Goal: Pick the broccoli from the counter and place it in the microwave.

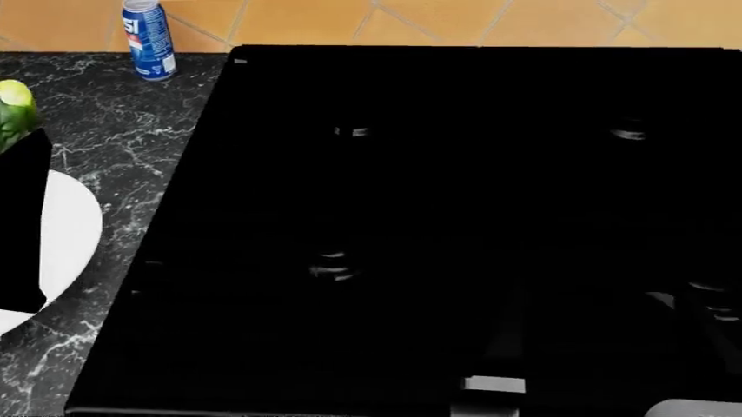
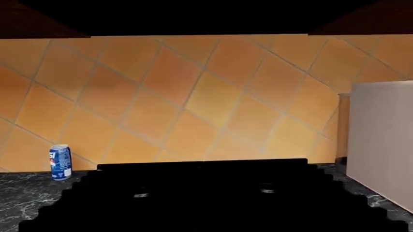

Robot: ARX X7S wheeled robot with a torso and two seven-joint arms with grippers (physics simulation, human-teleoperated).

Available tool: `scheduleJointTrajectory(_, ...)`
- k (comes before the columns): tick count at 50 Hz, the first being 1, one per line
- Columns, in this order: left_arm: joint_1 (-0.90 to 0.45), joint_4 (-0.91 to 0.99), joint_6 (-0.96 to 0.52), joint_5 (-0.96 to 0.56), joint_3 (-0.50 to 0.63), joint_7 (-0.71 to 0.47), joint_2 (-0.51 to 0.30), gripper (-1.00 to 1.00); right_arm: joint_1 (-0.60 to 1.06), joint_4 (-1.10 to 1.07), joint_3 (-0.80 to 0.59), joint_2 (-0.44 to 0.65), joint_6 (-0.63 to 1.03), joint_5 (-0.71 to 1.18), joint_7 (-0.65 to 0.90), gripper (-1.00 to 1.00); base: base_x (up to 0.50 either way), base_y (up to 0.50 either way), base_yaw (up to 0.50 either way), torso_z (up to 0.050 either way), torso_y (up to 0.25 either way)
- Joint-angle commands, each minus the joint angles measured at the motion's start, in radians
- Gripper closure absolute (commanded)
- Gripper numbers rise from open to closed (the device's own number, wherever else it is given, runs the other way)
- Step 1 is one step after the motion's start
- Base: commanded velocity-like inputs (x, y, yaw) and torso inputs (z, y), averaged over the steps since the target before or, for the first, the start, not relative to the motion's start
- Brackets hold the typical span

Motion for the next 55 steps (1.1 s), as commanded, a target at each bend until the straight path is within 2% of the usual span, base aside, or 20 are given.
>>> scheduleJointTrajectory(1, 0.037, 0.008, 0.033, -0.006, -0.013, -0.008, -0.011, 1.00, -0.018, -0.001, -0.002, -0.001, -0.017, -0.009, 0.004, -1.00, 0.00, -0.50, 0.00, 0.000, 0.000)
scheduleJointTrajectory(36, 0.051, 0.007, 0.046, 0.018, 0.008, -0.002, 0.017, 1.00, -0.027, 0.009, -0.016, 0.001, -0.035, -0.025, 0.001, -1.00, 0.00, -0.50, 0.00, 0.000, 0.000)
scheduleJointTrajectory(41, 0.032, -0.004, 0.052, 0.020, 0.017, -0.009, 0.031, 1.00, -0.014, 0.004, -0.030, -0.001, -0.018, -0.039, -0.001, -1.00, 0.00, -0.07, 0.00, 0.000, 0.000)
scheduleJointTrajectory(45, -0.124, -0.024, 0.056, -0.031, 0.042, -0.054, 0.051, 1.00, 0.006, 0.017, -0.037, -0.010, -0.008, -0.034, -0.004, -1.00, 0.00, 0.00, 0.00, 0.000, 0.000)
scheduleJointTrajectory(48, -0.311, -0.084, 0.042, -0.047, 0.084, -0.075, 0.099, 1.00, 0.035, 0.028, -0.044, -0.027, 0.002, -0.031, -0.010, -1.00, 0.00, 0.00, 0.00, 0.000, 0.000)
scheduleJointTrajectory(51, -0.486, -0.167, 0.003, -0.027, 0.118, -0.059, 0.136, 1.00, 0.070, 0.040, -0.044, -0.034, 0.012, -0.022, -0.018, -1.00, 0.00, 0.00, 0.00, 0.000, 0.000)
scheduleJointTrajectory(55, -0.644, -0.268, -0.037, 0.026, 0.141, -0.008, 0.173, 1.00, 0.089, 0.075, -0.055, -0.056, 0.012, -0.044, -0.037, -1.00, 0.00, 0.00, 0.00, 0.000, 0.000)
